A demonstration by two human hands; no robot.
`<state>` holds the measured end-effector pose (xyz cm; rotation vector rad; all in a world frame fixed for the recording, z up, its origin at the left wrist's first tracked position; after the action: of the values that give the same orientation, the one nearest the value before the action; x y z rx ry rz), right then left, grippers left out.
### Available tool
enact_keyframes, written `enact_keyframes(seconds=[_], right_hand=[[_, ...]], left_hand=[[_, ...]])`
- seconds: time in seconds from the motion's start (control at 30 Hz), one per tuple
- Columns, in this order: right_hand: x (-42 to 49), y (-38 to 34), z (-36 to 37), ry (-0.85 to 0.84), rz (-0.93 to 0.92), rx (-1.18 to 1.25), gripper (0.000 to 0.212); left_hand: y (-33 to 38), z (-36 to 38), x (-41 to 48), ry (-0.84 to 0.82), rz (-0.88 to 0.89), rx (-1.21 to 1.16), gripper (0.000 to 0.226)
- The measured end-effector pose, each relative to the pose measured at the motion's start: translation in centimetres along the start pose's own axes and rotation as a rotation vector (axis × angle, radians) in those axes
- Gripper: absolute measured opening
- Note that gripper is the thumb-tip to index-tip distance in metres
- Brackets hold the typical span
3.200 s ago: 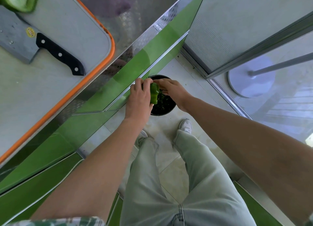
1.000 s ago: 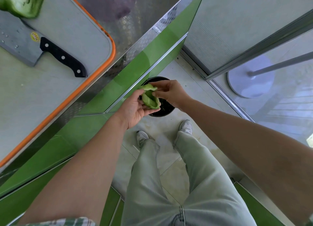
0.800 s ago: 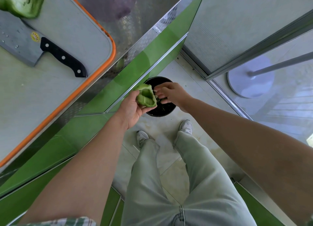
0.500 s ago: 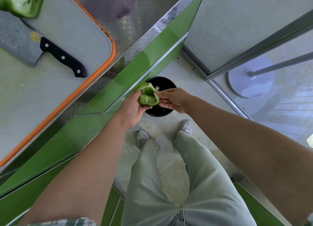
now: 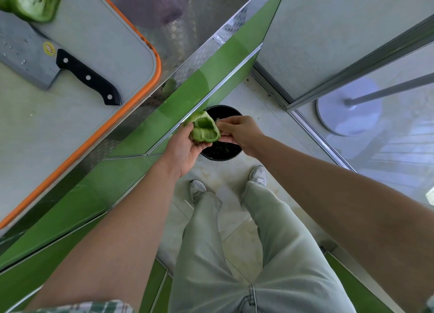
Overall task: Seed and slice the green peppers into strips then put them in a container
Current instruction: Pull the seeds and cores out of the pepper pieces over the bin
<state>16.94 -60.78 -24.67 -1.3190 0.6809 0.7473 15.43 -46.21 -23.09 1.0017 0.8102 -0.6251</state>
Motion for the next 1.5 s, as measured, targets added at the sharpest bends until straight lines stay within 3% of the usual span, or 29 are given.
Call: enact_keyframes(seconds=[0.13,0.27,0.43,0.53,0.6,0.7,0.83,0.93,1.0,1.13,1.2,1.3,1.37,1.5], right_hand=[[0.4,0.1,-1.0,0.130,-0.034,-0.252,0.014],[0.7,-0.2,-0.7,0.180,-0.040,-0.236,0.030],[0.3,-0.3,1.8,-0.053,0.033,-0.120,0.030],[0.1,-0.9,0.7,0.027,0.000,-0.097,0.031],[0.3,-0.8,0.0,0.070,0.010,-0.121,0.033],[0.5,-0.1,0.6,-0.025,0.088,-0.175,0.046],[0.1,-0.2,0.8,-0.077,0.085,-0.090,0.049],[0.5,-0.2,0.5,-0.069,0.086,-0.083,0.050],[0.5,0.0,0.9,-0.114,0.138,-0.016,0.053],[0.7,0.2,0.1,-0.090,0.154,0.079,0.056],[0.9,0.2,-0.6,-0.053,0.138,0.061,0.054],[1.0,0.5,-0.3,-0.056,0.172,0.090,0.057],[0.9,0.7,0.5,-0.102,0.215,0.169,0.060],[0.8,0.5,0.2,-0.129,0.220,0.125,0.065]], left_hand=[[0.6,-0.1,-0.1,0.005,0.033,-0.004,0.022],[0.8,0.1,-0.2,-0.029,0.077,0.116,0.014],[1.0,1.1,-0.1,0.064,0.226,0.644,0.032],[1.9,0.5,0.1,0.290,0.309,0.952,0.032],[1.9,0.6,0.1,0.270,0.324,0.957,0.030],[1.5,1.9,-0.1,0.185,0.340,1.033,0.031],[2.0,0.9,-0.2,0.408,0.292,1.105,0.027],[1.3,1.5,0.1,0.201,0.270,0.944,0.028],[1.0,2.5,-0.2,0.099,0.268,0.959,0.031],[2.3,1.8,-0.4,0.372,0.287,1.158,0.027],[2.5,1.5,-0.6,0.402,0.299,1.159,0.027],[1.6,3.1,-0.6,0.158,0.332,1.038,0.028],[1.3,4.0,-0.6,0.101,0.345,1.080,0.031],[2.4,2.0,-0.5,0.387,0.279,1.211,0.026]])
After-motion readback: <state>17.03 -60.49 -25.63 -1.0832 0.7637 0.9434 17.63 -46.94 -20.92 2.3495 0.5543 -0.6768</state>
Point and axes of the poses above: each hand's wrist, its own x-axis towards the middle knuckle, its own z-axis out of the palm, y = z × x, the point moved 6 cm from there along x, towards the middle knuckle, and after that the axes turned 2 degrees about -y, right-handed, at the moved point
